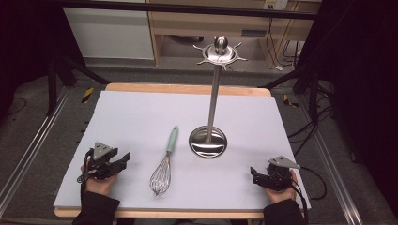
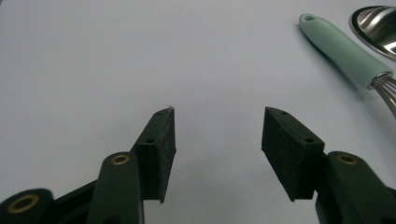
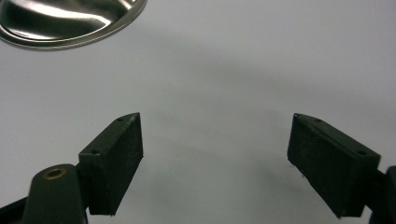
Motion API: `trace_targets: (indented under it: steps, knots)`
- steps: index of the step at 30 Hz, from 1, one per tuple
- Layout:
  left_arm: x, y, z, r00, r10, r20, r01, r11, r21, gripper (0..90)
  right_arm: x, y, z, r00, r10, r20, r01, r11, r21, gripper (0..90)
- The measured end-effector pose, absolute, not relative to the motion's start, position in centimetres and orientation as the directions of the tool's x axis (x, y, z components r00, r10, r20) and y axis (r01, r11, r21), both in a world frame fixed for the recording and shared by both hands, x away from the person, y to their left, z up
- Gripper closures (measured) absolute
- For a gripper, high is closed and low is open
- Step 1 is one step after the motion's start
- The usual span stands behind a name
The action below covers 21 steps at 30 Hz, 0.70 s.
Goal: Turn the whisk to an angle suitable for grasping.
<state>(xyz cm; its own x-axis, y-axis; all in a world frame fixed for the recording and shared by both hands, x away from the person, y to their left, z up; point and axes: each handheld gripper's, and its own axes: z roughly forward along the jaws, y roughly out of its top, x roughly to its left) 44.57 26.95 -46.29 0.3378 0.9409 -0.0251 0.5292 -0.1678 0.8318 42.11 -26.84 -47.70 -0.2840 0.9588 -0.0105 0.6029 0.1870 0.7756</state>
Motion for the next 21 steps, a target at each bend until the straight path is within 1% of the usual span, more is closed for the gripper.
trace_targets:
  steps: [8, 14, 19, 21]
  knots:
    - [44.1, 26.5, -45.4, 0.370, 0.928, -0.033, 0.502, -0.170, 0.848, 49.2, 41.9, -26.7, -47.7, -0.297, 0.955, -0.007, 0.603, 0.194, 0.774, 19.7]
    - [43.8, 26.0, -44.6, 0.389, 0.921, -0.030, 0.484, -0.177, 0.857, 48.6, 41.9, -26.6, -47.7, -0.310, 0.950, -0.028, 0.603, 0.219, 0.767, 20.5]
    - [43.9, 25.6, -44.1, 0.406, 0.913, -0.034, 0.484, -0.183, 0.856, 47.7, 41.8, -26.4, -47.8, -0.308, 0.951, -0.019, 0.605, 0.211, 0.768, 21.0]
    - [43.9, 25.5, -43.8, 0.423, 0.905, -0.044, 0.479, -0.181, 0.859, 46.0, 41.8, -26.5, -47.7, -0.309, 0.951, -0.021, 0.601, 0.212, 0.771, 21.0]
